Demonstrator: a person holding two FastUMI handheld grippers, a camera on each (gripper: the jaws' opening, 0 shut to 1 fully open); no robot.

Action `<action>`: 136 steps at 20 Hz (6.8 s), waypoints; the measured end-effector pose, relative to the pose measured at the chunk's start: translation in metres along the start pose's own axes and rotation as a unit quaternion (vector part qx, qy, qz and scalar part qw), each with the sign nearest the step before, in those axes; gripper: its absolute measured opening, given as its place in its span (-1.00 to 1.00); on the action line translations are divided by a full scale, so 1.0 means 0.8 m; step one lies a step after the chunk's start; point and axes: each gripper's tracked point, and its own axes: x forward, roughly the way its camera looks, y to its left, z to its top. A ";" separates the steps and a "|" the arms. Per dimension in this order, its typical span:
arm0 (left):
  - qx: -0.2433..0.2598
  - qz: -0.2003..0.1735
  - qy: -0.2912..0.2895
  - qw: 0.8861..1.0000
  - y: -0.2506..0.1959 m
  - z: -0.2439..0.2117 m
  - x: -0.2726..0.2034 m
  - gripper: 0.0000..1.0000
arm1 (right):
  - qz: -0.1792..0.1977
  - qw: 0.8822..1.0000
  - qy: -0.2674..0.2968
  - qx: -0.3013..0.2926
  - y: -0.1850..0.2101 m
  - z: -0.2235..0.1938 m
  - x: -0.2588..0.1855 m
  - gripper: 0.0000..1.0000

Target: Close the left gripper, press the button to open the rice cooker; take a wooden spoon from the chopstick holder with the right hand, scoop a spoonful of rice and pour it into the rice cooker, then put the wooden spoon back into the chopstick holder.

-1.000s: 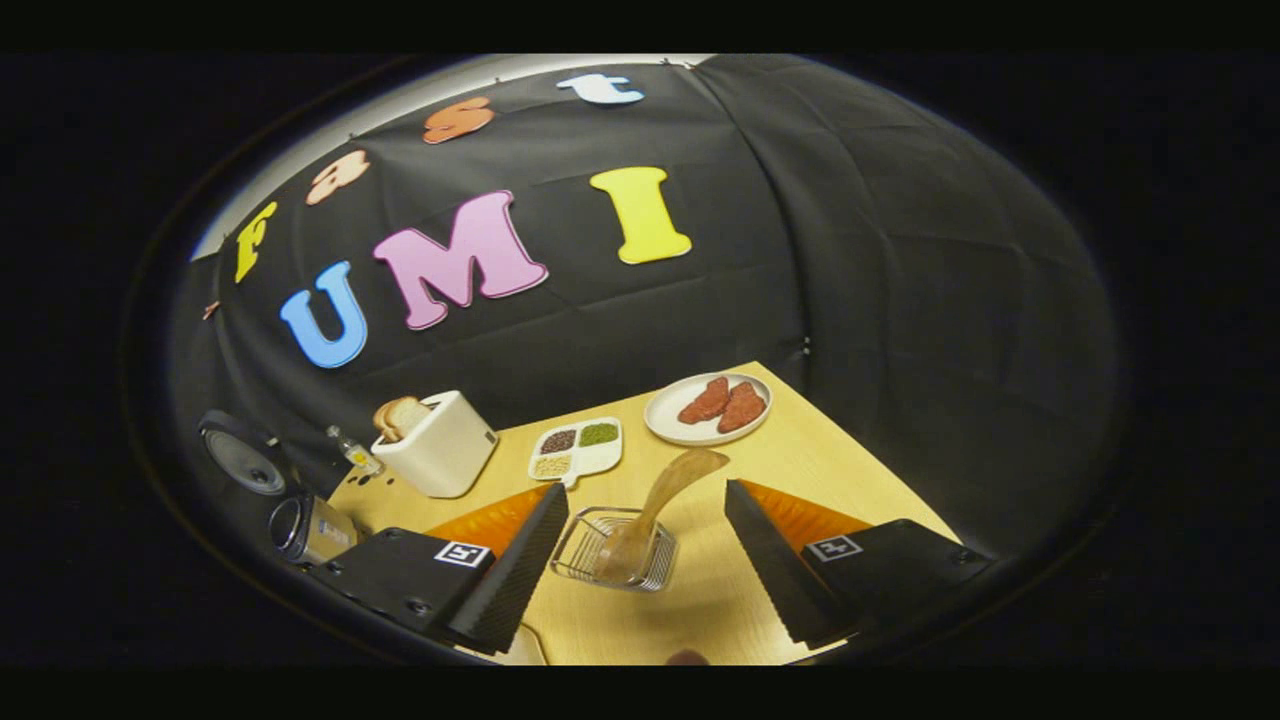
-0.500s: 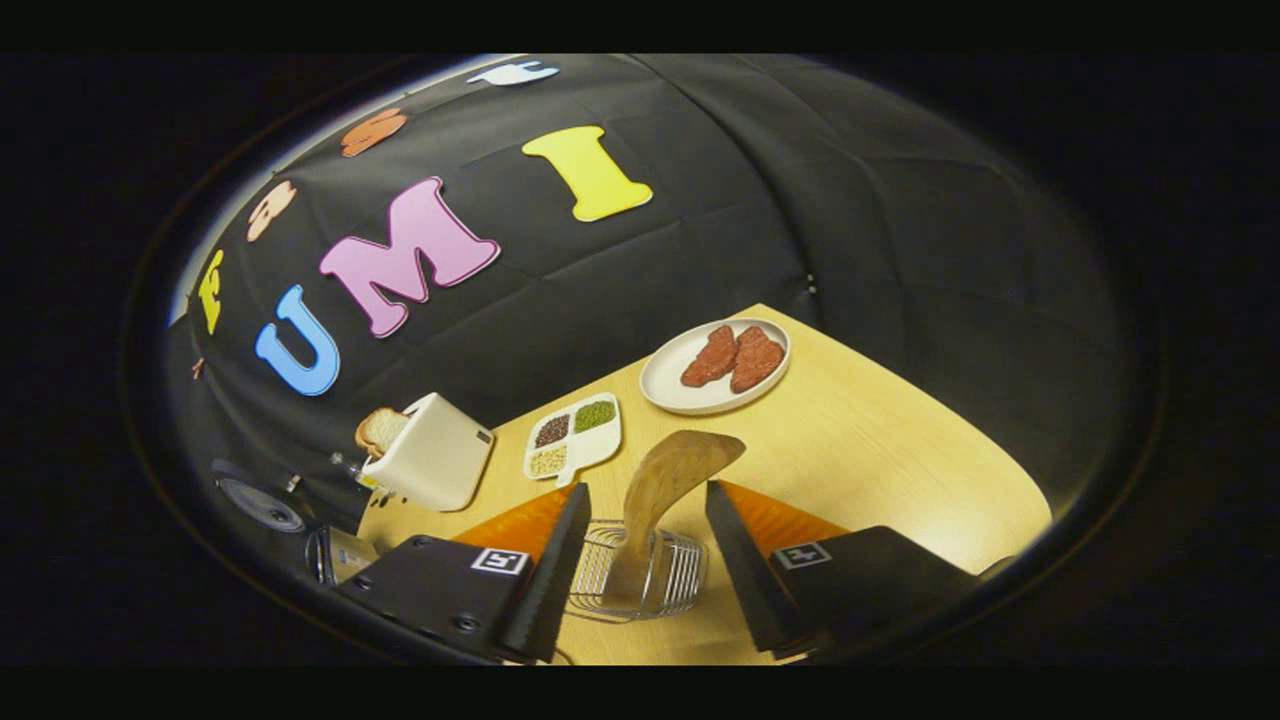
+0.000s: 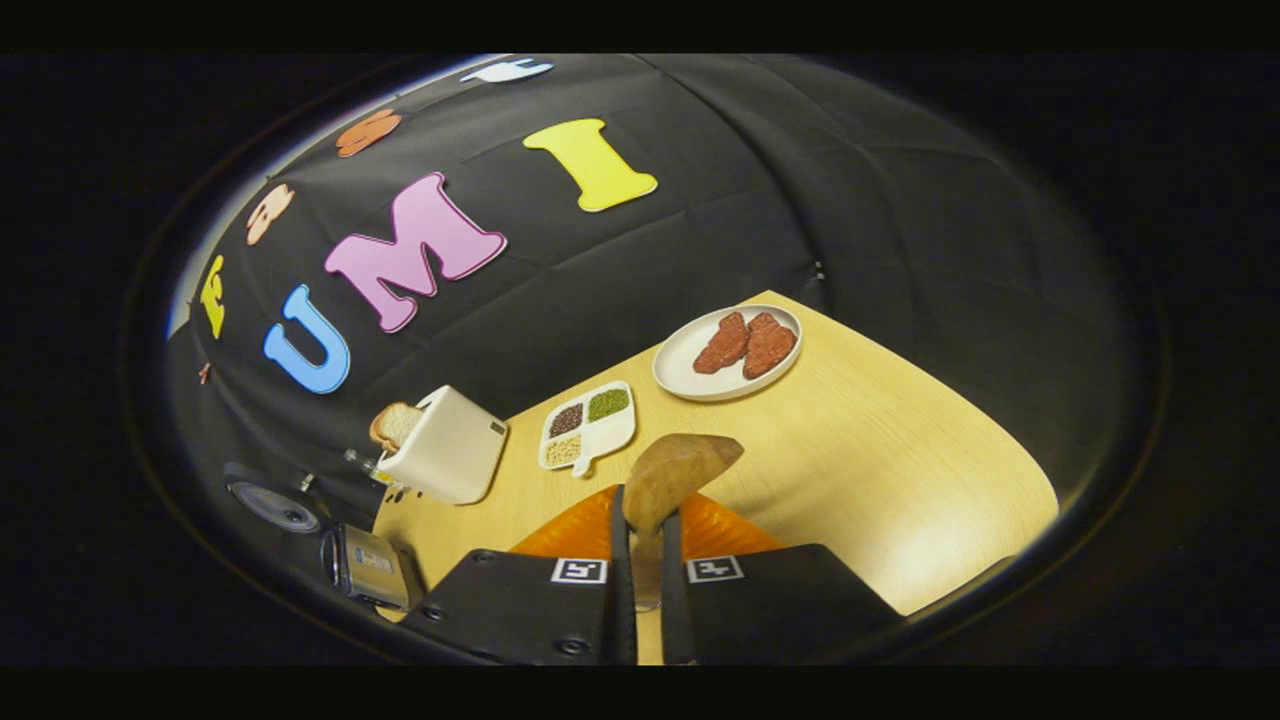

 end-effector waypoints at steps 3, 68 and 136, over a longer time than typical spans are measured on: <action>-0.003 -0.005 -0.006 1.000 0.008 0.001 -0.001 0.41 | 0.005 1.000 -0.011 -0.014 0.012 0.010 -0.018 -0.71; -0.076 -0.094 -0.070 0.990 0.143 -0.007 0.055 0.50 | 0.186 0.975 0.107 0.059 0.336 -0.159 -0.224 -0.64; -0.089 -0.062 -0.076 0.991 0.183 -0.016 0.021 0.50 | 0.262 0.928 -0.029 -0.263 0.510 -0.086 -0.222 -0.81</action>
